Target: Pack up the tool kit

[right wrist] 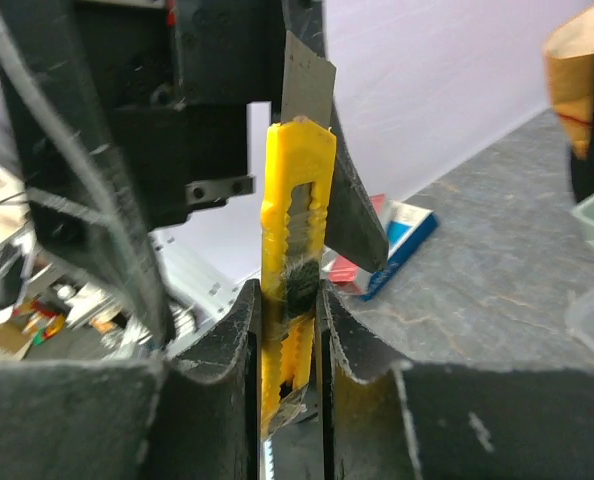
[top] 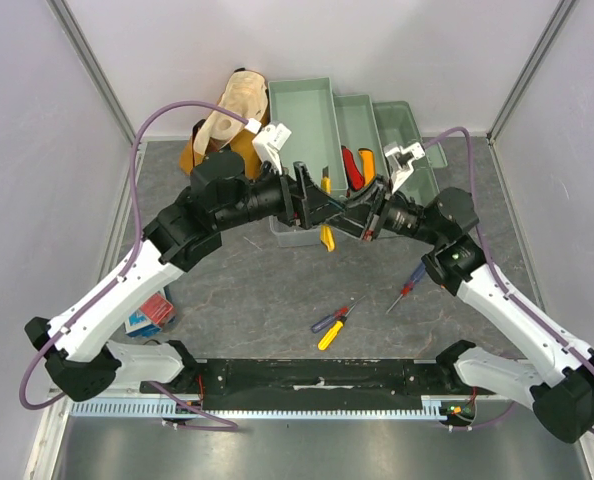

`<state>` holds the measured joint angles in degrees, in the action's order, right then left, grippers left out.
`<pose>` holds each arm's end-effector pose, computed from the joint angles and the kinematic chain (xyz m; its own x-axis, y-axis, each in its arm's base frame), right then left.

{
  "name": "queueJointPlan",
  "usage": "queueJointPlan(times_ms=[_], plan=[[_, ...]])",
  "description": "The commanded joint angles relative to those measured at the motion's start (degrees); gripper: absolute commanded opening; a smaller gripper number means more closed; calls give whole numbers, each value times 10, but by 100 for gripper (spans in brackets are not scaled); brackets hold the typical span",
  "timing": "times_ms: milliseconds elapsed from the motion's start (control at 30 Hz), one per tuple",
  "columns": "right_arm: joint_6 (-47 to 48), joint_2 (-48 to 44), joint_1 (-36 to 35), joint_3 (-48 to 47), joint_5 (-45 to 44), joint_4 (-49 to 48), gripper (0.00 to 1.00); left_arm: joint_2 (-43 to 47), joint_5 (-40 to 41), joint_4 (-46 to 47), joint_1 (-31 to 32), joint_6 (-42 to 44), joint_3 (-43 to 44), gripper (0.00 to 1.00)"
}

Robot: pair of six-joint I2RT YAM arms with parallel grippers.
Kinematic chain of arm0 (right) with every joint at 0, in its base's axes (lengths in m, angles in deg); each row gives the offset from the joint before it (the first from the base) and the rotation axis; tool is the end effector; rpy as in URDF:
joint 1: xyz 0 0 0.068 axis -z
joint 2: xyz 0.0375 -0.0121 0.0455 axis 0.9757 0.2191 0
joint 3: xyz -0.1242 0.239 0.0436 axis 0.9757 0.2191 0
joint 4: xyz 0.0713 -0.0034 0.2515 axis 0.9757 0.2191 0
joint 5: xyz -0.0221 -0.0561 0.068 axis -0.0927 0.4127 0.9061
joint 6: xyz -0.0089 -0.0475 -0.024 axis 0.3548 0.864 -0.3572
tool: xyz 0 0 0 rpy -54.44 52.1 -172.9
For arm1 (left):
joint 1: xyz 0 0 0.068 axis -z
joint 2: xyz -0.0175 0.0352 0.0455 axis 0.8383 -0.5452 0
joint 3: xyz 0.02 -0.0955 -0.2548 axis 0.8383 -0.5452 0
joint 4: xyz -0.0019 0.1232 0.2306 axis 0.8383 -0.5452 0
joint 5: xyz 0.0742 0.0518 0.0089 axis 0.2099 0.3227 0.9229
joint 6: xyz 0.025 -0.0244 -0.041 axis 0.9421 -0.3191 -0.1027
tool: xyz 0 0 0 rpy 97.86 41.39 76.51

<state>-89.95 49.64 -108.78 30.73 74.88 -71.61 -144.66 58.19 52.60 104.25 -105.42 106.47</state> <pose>0.1853 0.1416 0.3916 -0.4733 0.3062 -0.8260 -0.8442 0.1100 0.5246 0.1682 -0.1971 0.4639 -0.5944 -0.1711 -0.7857 0.6747 0.4255 -0.6031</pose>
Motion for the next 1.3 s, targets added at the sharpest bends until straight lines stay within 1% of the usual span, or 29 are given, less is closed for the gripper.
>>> queueJointPlan(times_ms=[0, 100, 167, 233, 333, 433, 533, 667, 767, 800, 933, 1033, 1267], plan=[[51, 33, -2, -81, -96, 88, 11, -15, 67, -14, -17, 29, 48, 86], [107, 83, 1, -149, -192, 189, 10, -21, 115, -28, -58, 36, 53, 88], [147, 120, 3, -207, -279, 262, 8, -32, 102, -46, -113, 22, 66, 89], [172, 165, 11, -257, -337, 296, 8, -44, 69, -56, -169, 27, 82, 90], [190, 249, 46, -363, -410, 359, 8, -62, 90, -75, -193, 80, 105, 91], [199, 323, 93, -437, -413, 367, 9, -78, 91, -115, -219, 95, 126, 91], [239, 393, 112, -507, -443, 395, 9, -84, 77, -146, -244, 96, 132, 91], [324, 464, 117, -573, -497, 407, 11, -72, 83, -165, -257, 93, 106, 91], [356, 528, 118, -623, -508, 420, 11, -66, 73, -165, -261, 86, 91, 92], [355, 548, 117, -639, -511, 426, 11, -65, 67, -163, -261, 87, 90, 94], [354, 611, 118, -667, -527, 427, 10, -71, 67, -153, -263, 92, 92, 95], [372, 643, 117, -684, -567, 426, 10, -76, 63, -144, -265, 93, 91, 95], [401, 703, 117, -714, -581, 425, 12, -86, 55, -109, -268, 98, 61, 95]])
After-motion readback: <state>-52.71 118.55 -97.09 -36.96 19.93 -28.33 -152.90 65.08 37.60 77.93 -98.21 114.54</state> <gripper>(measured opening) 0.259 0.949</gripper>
